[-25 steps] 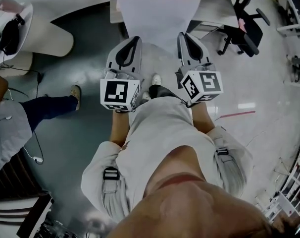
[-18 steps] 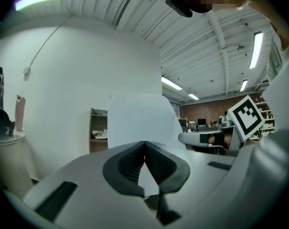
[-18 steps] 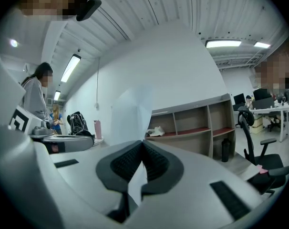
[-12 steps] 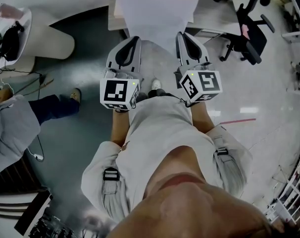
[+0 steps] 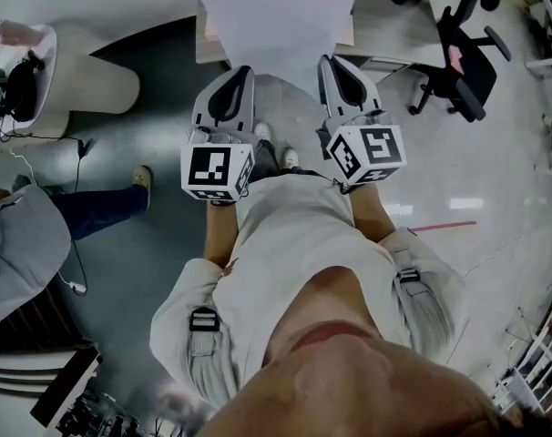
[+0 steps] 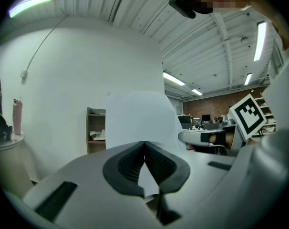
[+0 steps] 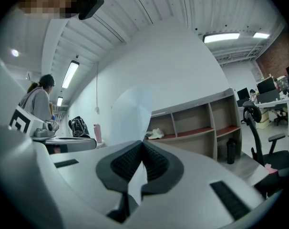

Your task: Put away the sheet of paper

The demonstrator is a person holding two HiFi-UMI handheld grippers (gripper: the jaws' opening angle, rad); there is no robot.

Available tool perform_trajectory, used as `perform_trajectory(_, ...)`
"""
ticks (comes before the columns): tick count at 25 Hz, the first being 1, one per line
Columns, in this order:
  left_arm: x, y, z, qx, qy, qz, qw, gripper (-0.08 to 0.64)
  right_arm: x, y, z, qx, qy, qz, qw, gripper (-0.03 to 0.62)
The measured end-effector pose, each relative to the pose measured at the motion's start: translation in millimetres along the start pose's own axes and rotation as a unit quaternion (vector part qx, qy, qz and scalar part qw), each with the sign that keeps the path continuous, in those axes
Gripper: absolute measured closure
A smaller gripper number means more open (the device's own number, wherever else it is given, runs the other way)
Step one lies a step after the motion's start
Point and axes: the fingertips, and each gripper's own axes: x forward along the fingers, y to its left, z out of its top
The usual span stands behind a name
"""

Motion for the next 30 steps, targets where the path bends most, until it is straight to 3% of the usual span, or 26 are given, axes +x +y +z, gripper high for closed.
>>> perform_trajectory(12, 37, 26, -2, 0.0, -0.002, -0.004, 1.0, 0.538, 39, -14, 0, -0.003, 0.0, -0.004, 1.0, 0.574)
perform_trajectory(30, 128, 102, -4, -0.002, 0.009, -0.03, 0.9995, 0.538, 149, -28, -4, -0.014, 0.029, -0.003, 0.999, 0.574)
